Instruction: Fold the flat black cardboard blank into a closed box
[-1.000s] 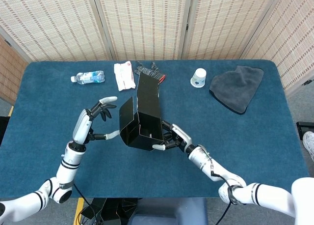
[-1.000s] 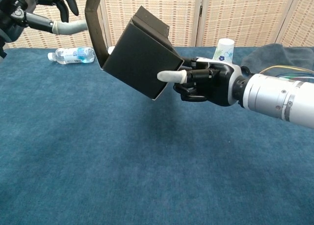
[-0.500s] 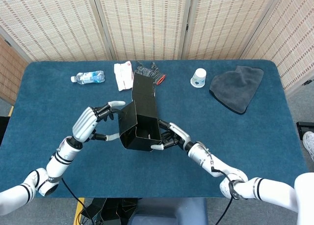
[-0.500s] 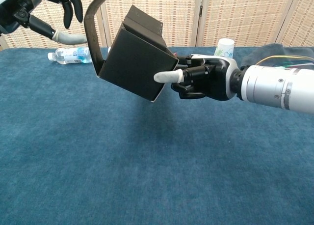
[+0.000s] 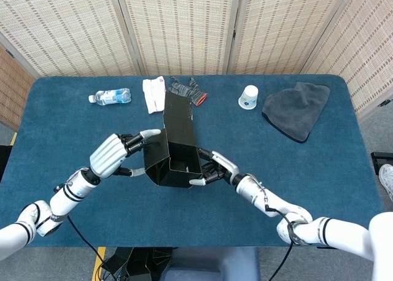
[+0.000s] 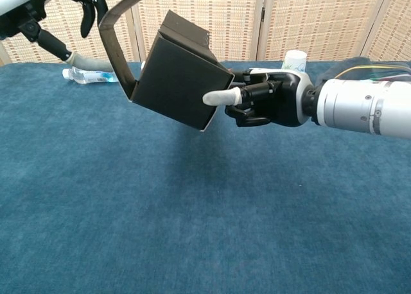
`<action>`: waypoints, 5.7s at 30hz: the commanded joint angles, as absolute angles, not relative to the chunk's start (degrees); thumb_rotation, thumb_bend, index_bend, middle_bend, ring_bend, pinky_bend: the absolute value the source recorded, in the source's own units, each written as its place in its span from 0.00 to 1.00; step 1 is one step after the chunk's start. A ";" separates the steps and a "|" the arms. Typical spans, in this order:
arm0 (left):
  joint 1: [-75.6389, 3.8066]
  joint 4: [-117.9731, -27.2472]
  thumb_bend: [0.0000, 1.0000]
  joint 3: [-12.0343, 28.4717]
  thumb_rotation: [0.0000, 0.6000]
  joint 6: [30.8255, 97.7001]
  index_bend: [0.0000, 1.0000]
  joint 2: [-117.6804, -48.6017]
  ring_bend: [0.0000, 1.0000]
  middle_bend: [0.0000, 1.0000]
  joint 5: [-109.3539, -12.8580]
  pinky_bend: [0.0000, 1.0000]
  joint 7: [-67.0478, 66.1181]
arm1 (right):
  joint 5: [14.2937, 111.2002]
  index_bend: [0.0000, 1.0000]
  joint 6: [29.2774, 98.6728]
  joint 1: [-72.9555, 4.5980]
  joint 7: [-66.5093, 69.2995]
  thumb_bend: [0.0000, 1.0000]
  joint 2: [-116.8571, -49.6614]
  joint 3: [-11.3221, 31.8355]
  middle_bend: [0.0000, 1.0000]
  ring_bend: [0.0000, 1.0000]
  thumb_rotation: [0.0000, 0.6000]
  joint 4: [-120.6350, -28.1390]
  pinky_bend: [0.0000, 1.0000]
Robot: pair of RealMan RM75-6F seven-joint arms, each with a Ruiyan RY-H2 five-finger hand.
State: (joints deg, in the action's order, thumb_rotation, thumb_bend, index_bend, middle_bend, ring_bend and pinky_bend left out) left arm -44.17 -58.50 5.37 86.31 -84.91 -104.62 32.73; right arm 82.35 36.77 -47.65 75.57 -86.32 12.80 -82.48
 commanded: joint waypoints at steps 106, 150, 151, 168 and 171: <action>-51.29 -72.48 0.14 -0.06 1.00 73.23 0.43 -78.26 0.68 0.36 -105.41 0.78 17.66 | 77.37 0.43 35.99 -50.70 61.22 0.35 -87.42 13.37 0.43 0.81 1.00 -81.56 1.00; -51.60 -61.00 0.43 -4.19 1.00 78.01 0.66 -85.44 0.71 0.65 -109.48 0.77 21.11 | 79.97 0.47 38.17 -49.61 62.25 0.38 -90.51 12.60 0.44 0.82 1.00 -77.26 1.00; -51.57 -61.14 0.43 -4.24 1.00 77.84 0.63 -85.28 0.70 0.63 -109.36 0.77 20.91 | 79.89 0.47 38.33 -49.54 62.30 0.38 -90.53 12.66 0.44 0.82 1.00 -77.24 1.00; -48.31 -62.75 0.41 -4.38 1.00 79.27 0.28 -81.97 0.56 0.25 -106.72 0.69 18.47 | 76.88 0.47 39.66 -49.21 57.57 0.40 -94.17 13.37 0.44 0.82 1.00 -72.99 1.00; -47.00 -62.62 0.41 -3.99 1.00 80.67 0.27 -81.23 0.54 0.23 -105.72 0.69 18.63 | 76.17 0.47 39.29 -49.39 55.88 0.40 -95.35 13.33 0.42 0.82 1.00 -71.64 1.00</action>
State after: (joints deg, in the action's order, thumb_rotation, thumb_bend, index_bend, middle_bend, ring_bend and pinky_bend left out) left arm -47.53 -62.71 -4.18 80.15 -81.63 -106.20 18.57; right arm 76.55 39.52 -49.27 56.58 -94.80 13.34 -72.13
